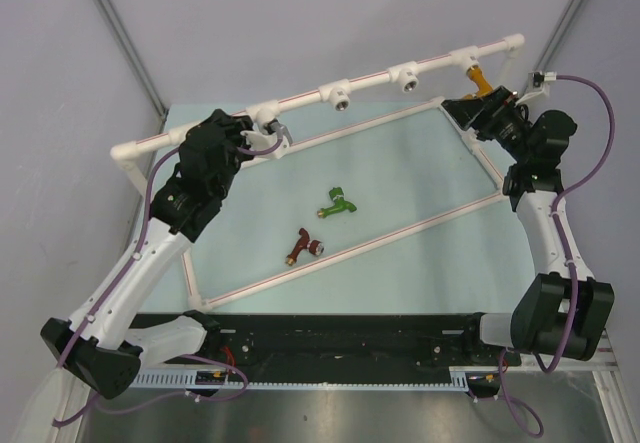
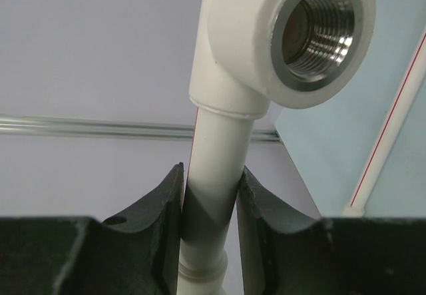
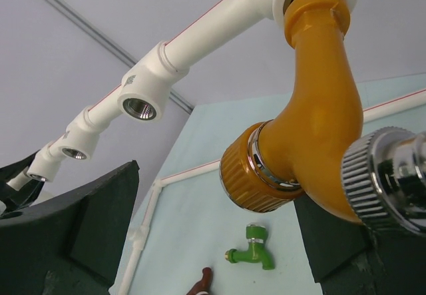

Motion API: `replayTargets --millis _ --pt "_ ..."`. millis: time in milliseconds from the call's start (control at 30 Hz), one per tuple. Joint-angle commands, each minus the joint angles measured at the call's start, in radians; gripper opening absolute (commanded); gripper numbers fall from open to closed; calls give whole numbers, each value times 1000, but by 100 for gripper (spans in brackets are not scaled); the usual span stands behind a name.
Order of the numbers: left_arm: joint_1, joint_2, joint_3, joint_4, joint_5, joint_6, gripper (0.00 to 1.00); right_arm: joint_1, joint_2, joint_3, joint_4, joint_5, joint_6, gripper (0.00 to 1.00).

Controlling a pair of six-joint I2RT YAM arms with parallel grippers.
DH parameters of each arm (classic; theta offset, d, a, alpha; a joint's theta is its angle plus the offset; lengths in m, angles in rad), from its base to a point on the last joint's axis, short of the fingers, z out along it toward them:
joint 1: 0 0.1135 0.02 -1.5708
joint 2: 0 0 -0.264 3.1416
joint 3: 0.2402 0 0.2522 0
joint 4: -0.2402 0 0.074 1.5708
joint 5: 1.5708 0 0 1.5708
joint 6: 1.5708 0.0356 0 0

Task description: Install the water faucets

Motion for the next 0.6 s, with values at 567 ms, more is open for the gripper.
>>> replayTargets --millis 567 --pt "-4 -31 30 -14 25 -96 0 -23 -150 15 240 87 303 98"
